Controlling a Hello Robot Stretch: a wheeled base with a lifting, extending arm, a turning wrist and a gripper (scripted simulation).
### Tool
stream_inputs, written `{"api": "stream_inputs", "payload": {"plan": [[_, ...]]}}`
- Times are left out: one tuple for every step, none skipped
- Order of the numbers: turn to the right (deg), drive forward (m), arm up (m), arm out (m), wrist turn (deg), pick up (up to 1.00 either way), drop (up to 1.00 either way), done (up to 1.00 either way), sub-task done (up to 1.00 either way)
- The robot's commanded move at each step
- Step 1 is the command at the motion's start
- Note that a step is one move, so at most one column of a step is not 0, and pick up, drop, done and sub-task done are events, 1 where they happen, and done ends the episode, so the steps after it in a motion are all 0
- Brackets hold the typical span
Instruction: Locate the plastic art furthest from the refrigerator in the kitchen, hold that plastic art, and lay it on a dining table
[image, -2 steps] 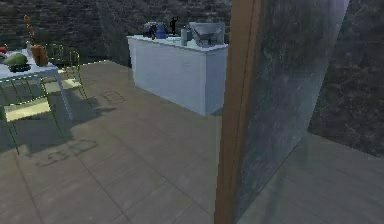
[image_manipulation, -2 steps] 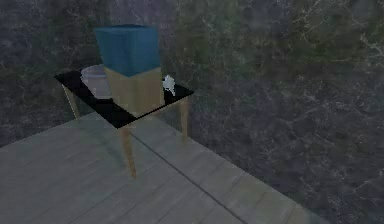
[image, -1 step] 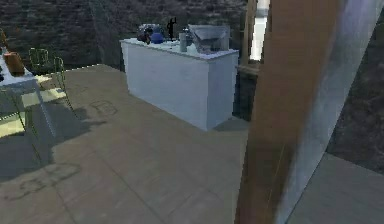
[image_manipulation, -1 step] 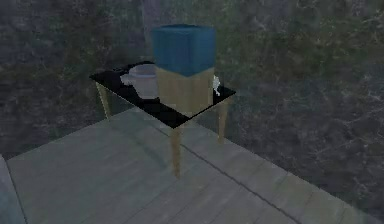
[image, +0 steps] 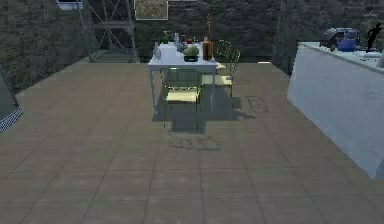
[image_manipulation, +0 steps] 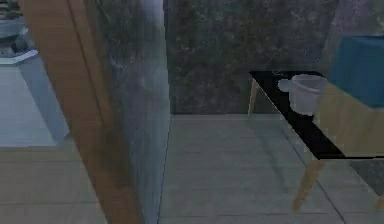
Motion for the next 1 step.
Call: {"api": "stream_inputs", "payload": {"plan": [[0.0, 1.00, 0.00, 0.00, 0.0, 0.00, 0.00, 0.00, 0.00]]}}
